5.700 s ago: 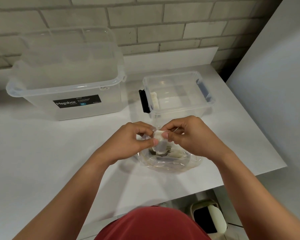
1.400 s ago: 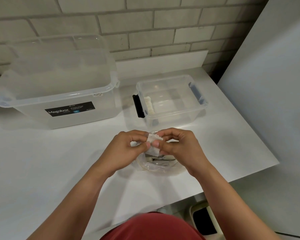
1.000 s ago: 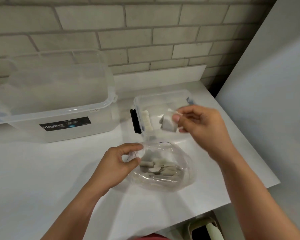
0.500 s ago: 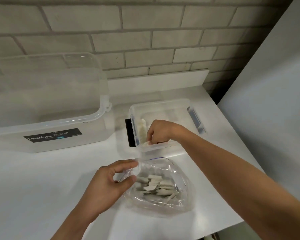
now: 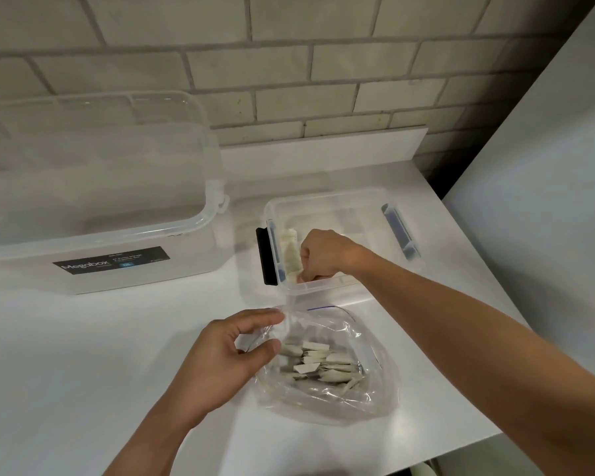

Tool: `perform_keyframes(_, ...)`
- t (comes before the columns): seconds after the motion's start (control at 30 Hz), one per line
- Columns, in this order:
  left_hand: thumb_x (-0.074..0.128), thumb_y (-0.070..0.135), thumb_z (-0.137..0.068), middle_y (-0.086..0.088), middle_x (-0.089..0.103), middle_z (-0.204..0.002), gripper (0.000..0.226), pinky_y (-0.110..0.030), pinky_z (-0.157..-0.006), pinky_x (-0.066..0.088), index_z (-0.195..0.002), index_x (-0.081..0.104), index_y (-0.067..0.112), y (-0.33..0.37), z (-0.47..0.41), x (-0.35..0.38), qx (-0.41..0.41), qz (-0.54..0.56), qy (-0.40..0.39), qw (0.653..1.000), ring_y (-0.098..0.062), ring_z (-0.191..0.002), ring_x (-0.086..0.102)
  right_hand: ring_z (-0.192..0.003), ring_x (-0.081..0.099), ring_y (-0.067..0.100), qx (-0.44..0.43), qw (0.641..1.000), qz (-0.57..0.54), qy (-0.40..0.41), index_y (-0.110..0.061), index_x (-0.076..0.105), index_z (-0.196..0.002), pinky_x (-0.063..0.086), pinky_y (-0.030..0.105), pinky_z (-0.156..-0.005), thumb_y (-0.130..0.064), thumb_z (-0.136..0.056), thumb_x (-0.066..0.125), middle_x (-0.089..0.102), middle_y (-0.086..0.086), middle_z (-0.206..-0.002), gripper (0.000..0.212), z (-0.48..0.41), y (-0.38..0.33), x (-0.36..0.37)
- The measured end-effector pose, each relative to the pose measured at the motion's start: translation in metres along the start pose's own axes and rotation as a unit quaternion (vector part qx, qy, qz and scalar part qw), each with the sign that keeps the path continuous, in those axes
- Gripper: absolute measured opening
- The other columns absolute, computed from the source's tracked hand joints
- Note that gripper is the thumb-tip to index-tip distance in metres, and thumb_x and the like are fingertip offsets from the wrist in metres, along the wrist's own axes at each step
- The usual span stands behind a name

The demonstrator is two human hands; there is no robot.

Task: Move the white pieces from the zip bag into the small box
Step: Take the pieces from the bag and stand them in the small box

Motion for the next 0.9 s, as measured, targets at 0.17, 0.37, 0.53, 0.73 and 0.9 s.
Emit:
perform_keyframes(0.17, 0.08, 0.018, -0.086, 0.036, 0.066, -0.121, 0.035, -0.033, -0.103, 0.052, -0.111, 0.076, 0.041, 0.002, 0.001, -0.001, 0.009, -0.003, -0.01, 1.0, 0.011, -0.118, 0.059, -0.075, 0.08, 0.021, 0.009, 0.995, -0.098, 0.026, -0.006, 0.074, -0.089, 0.064, 0.036, -0.086, -0.016, -0.074, 0.091, 0.08, 0.008, -0.077, 0.024, 0.032, 0.004, -0.04)
perform_keyframes(0.37, 0.082, 0.012, -0.082, 0.036, 0.064, -0.125, 0.049, -0.005, -0.079, 0.043, -0.12, 0.072, 0.041, 0.006, 0.006, 0.001, 0.046, -0.03, -0.019, 0.998, 0.01, -0.117, 0.059, -0.076, 0.078, 0.026, -0.085, 0.914, -0.369, 0.143, -0.006, 0.073, -0.09, 0.065, 0.032, -0.077, -0.009, -0.082, 0.086, 0.076, 0.012, -0.077, 0.015, 0.16, -0.005, -0.072)
perform_keyframes(0.53, 0.072, 0.006, -0.079, 0.029, 0.062, -0.134, 0.059, -0.009, -0.085, 0.043, -0.129, 0.068, 0.037, 0.008, 0.01, 0.006, 0.107, -0.127, -0.015, 0.986, 0.013, -0.101, 0.06, -0.09, 0.073, 0.003, -0.076, 0.98, -0.174, 0.054, -0.026, 0.08, -0.1, 0.058, 0.028, -0.087, -0.024, -0.091, 0.076, 0.079, -0.011, -0.091, 0.01, 0.205, -0.017, 0.032)
perform_keyframes(0.73, 0.065, -0.003, -0.079, 0.019, 0.057, -0.144, 0.069, -0.032, -0.108, 0.043, -0.139, 0.061, 0.031, 0.014, 0.014, 0.015, 0.161, -0.251, -0.009, 0.954, -0.012, -0.121, 0.056, -0.102, 0.067, 0.026, -0.02, 0.982, 0.069, 0.176, -0.031, 0.071, -0.124, 0.052, 0.038, -0.086, -0.024, -0.101, 0.055, 0.075, -0.003, -0.113, 0.028, 0.192, 0.001, 0.074)
perform_keyframes(0.9, 0.066, 0.001, -0.081, 0.014, 0.054, -0.148, 0.067, -0.026, -0.108, 0.039, -0.143, 0.058, 0.028, 0.015, 0.015, 0.023, 0.172, -0.273, -0.018, 0.946, -0.015, -0.127, 0.053, -0.107, 0.066, 0.031, -0.053, 0.983, 0.063, 0.163, -0.032, 0.072, -0.12, 0.056, 0.041, -0.083, -0.03, -0.096, 0.065, 0.07, -0.002, -0.121, 0.026, 0.175, -0.018, 0.086)
Point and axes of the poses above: each hand's wrist, its own z-axis away from the middle knuckle, its own x-axis out of the palm, y = z × x, the point moved 7 cm from there along -z, towards the middle knuckle
